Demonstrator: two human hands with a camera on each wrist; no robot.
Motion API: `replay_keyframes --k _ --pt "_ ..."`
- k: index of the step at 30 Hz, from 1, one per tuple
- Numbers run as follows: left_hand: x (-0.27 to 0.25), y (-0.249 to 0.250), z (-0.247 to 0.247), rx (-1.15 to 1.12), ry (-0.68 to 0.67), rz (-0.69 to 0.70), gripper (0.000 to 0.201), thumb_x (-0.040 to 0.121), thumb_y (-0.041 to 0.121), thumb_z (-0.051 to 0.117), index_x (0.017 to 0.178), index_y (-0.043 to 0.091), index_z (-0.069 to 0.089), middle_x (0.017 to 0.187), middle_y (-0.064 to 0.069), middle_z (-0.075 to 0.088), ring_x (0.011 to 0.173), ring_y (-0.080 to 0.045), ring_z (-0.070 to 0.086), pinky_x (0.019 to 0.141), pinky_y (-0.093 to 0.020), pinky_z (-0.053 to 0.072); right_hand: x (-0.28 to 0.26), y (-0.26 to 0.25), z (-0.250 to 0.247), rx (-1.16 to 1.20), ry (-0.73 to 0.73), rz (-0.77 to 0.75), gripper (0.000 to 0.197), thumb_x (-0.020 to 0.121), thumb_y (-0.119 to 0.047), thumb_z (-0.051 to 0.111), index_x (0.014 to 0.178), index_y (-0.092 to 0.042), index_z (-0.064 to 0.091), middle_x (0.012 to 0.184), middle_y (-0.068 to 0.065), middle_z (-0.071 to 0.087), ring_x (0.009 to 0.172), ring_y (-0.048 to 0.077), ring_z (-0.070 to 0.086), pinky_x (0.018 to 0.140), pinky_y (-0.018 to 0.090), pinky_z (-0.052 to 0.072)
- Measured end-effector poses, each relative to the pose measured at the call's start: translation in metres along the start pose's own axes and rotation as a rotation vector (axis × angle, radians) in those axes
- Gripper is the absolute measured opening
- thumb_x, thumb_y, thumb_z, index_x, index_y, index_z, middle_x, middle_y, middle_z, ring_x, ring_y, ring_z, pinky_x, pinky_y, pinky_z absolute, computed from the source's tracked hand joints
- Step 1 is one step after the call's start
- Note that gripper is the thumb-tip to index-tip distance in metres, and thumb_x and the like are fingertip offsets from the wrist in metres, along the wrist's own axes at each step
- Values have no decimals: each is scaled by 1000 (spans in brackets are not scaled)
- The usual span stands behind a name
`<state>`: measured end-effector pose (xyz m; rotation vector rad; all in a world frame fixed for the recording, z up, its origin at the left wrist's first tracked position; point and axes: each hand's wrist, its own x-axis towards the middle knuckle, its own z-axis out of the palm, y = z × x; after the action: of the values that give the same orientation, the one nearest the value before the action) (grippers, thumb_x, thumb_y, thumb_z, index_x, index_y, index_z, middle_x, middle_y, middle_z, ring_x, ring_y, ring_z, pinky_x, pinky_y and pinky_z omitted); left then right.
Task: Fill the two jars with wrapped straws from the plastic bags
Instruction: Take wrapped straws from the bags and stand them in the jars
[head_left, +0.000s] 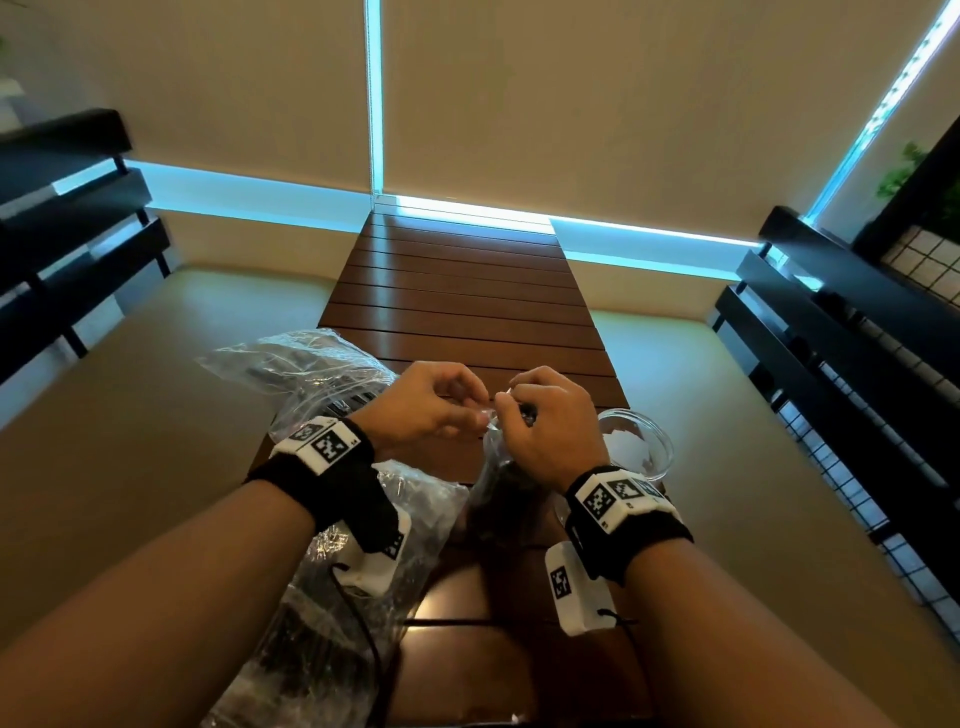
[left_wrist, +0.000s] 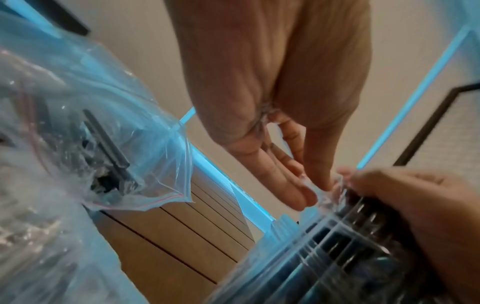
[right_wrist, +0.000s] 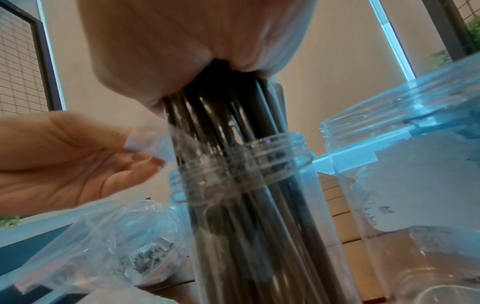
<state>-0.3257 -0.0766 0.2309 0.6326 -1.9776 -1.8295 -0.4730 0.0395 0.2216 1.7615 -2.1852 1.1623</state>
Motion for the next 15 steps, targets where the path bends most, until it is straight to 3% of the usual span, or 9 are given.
replay_keyframes --k 2,3,5,7,9,11,15 --pt "-2 1 1 -72 -3 23 23 78 3 80 97 7 68 93 -10 68 93 -28 68 84 -42 57 1 2 1 -46 -4 37 34 90 -33 53 74 -14 76 91 -3 68 86 13 60 89 43 48" --pt "-3 0 3 11 -21 48 28 76 9 82 100 10 69 98 -6 70 96 -23 69 85 -38 57 3 2 1 -76 -12 50 35 90 -33 51 75 -14 77 93 -2 69 89 15 60 94 45 45" --pt "-4 -6 11 404 -39 131 40 70 26 88 104 20 69 103 4 68 94 -10 68 86 -24 55 4 -1 0 -104 -20 66 35 91 -32 49 78 -15 76 95 -2 69 91 15 60 99 46 41" --pt "-3 -14 18 727 15 254 32 72 31 85 99 24 71 96 9 63 83 -3 63 76 -17 51 4 -3 -1 -86 -13 83 33 92 -31 46 86 -17 75 96 -3 68 92 15 59 99 42 41" --pt "3 -21 13 762 148 282 15 79 28 81 90 21 73 87 7 63 75 -2 59 69 -17 45 2 -4 -3 -89 -8 101 32 91 -32 44 96 -18 72 100 -2 69 96 17 59 99 39 40" --pt "7 -28 -1 785 291 183 9 81 25 80 85 19 74 81 8 65 74 -7 61 65 -17 42 1 -4 -5 -98 2 118 32 90 -32 44 98 -18 71 101 -2 69 97 18 59 98 37 40" --pt "11 -55 -1 1011 218 -122 12 86 29 71 77 20 69 80 2 68 80 -18 67 67 -25 49 4 -4 -4 -100 -11 120 29 91 -32 44 94 -18 70 96 -3 68 93 15 58 96 35 41"
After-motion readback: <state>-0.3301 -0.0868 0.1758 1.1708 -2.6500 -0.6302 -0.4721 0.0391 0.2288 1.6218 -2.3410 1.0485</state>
